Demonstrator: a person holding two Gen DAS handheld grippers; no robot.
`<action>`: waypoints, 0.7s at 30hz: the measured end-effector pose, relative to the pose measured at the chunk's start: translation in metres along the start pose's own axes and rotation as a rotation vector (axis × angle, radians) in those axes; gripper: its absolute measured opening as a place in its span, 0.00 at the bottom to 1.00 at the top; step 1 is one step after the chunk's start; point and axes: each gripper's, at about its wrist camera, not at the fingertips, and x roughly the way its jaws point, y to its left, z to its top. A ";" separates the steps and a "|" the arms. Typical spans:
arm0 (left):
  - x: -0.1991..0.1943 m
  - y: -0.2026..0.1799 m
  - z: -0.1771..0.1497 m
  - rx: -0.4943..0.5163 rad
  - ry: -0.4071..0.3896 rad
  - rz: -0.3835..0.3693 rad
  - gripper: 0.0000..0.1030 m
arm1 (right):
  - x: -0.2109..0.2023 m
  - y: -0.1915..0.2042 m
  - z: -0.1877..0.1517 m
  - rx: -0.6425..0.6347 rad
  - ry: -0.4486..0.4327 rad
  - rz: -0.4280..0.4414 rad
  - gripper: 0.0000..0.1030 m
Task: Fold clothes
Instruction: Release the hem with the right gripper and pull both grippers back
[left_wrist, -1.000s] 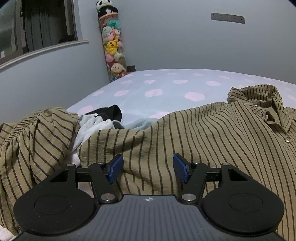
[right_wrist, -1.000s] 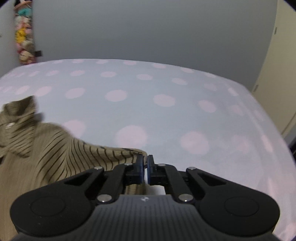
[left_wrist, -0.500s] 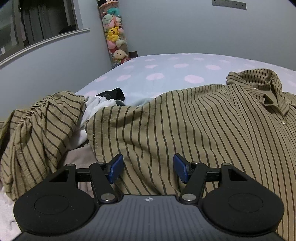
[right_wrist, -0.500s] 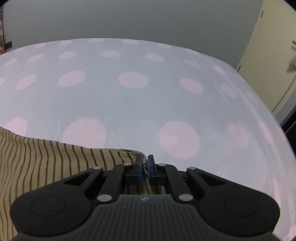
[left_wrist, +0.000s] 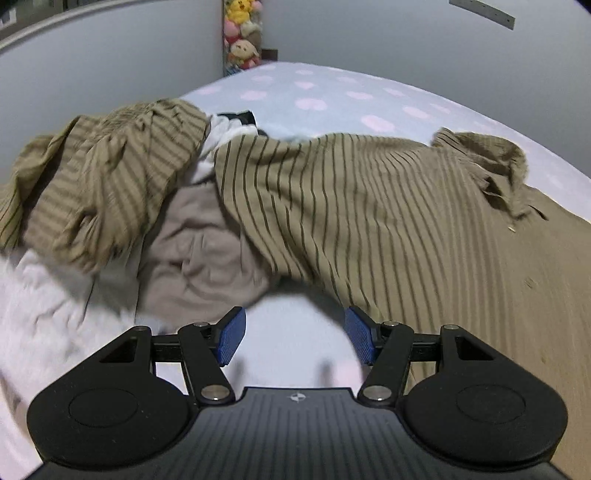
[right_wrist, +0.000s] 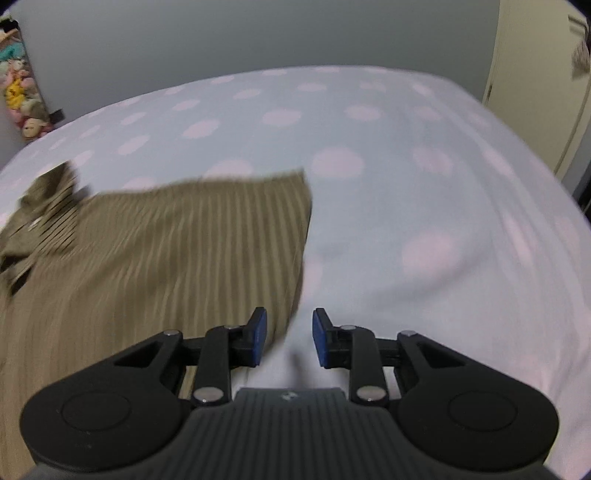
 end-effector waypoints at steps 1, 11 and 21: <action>-0.008 0.001 -0.004 -0.001 0.011 -0.011 0.56 | -0.012 0.000 -0.015 0.009 0.014 0.014 0.29; -0.086 0.005 -0.039 0.000 0.022 -0.112 0.56 | -0.109 -0.005 -0.146 0.051 0.117 0.147 0.29; -0.132 -0.002 -0.051 0.016 -0.024 -0.141 0.57 | -0.111 0.003 -0.207 0.065 0.296 0.242 0.31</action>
